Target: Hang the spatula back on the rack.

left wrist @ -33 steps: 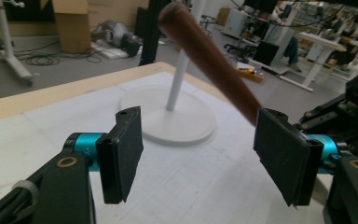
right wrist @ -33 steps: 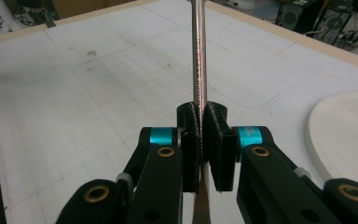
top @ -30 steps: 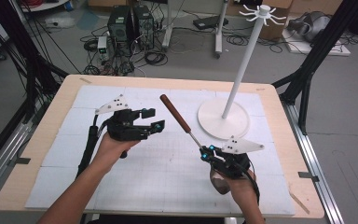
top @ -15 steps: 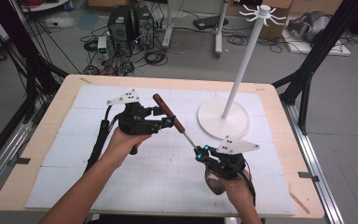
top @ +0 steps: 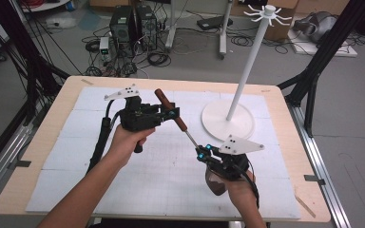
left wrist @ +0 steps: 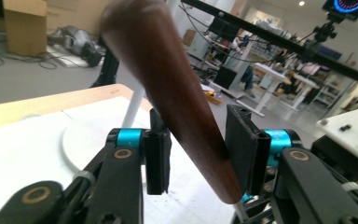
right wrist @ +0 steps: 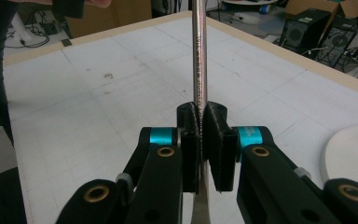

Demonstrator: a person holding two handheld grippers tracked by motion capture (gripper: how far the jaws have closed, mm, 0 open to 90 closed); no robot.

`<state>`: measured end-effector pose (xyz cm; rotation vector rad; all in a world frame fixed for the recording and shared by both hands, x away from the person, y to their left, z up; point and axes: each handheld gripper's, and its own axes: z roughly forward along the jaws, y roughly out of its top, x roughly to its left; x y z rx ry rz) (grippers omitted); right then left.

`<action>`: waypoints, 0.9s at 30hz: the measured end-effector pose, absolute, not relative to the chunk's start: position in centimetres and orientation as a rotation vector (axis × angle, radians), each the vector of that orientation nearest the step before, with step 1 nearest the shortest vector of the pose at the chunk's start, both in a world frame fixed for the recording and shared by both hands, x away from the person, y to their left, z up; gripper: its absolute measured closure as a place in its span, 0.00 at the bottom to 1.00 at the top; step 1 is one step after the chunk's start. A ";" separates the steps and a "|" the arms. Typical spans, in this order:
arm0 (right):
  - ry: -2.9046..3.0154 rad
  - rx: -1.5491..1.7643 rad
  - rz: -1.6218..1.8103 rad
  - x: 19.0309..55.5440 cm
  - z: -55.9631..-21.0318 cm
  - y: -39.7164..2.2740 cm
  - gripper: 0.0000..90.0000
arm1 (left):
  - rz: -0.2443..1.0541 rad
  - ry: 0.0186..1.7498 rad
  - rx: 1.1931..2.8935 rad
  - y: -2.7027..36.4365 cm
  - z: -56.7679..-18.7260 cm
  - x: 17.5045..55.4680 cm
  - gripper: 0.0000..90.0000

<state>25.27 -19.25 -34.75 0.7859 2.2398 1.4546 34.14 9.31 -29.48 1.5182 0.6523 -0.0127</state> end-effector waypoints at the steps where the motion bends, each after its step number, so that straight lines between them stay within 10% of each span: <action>1: 2.242 0.790 1.452 25.3 -34.7 -19.2 0.94 | -0.022 0.650 1.518 9.3 -29.4 34.2 0.70; 27: 2.256 0.749 1.630 25.6 -33.3 -18.7 0.93 | -0.058 0.441 1.478 8.1 -25.1 32.5 0.81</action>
